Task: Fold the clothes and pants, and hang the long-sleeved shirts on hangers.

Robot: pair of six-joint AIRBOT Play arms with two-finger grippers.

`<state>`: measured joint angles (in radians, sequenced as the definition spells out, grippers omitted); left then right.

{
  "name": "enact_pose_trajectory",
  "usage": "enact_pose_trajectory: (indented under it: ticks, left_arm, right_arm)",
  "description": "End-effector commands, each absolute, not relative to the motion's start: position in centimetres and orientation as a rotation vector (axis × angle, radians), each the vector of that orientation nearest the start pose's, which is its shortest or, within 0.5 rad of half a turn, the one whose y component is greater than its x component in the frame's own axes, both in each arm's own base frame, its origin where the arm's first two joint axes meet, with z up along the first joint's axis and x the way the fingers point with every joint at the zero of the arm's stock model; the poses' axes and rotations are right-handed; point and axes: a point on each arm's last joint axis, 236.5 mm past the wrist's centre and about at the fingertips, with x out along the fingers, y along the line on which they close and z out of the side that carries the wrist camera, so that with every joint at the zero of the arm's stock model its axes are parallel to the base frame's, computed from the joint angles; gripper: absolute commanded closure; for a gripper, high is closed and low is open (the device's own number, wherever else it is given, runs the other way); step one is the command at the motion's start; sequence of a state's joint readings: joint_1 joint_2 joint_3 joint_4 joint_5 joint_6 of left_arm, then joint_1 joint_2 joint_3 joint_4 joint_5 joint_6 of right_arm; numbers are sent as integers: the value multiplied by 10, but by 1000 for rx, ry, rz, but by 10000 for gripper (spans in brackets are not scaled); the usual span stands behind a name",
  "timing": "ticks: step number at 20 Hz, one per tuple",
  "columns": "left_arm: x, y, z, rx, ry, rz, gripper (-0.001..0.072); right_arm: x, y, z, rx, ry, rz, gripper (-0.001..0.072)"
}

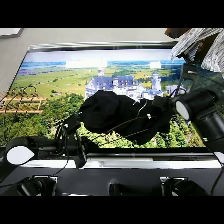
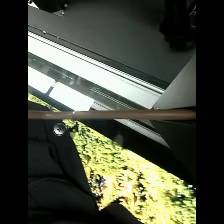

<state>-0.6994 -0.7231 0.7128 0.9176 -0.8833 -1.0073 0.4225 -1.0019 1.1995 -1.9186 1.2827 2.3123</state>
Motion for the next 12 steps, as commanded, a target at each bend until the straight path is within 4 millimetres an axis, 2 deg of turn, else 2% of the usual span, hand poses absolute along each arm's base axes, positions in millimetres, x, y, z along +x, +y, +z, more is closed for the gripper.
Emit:
enact_pose_trajectory:
  ticks: [1,5,9,12]
  left_arm:
    - [195,-300,95,148,698,-1128,691]
    - [213,-305,90,136,674,-1088,691]
    - [212,-317,87,125,668,-1135,691]
    - [213,-325,81,128,664,-1138,691]
  right_arm:
    - [342,81,149,226,958,-185,688]
    - [332,79,169,236,947,-171,688]
    - [326,86,177,277,940,-131,688]
    - [331,90,181,292,914,-115,688]
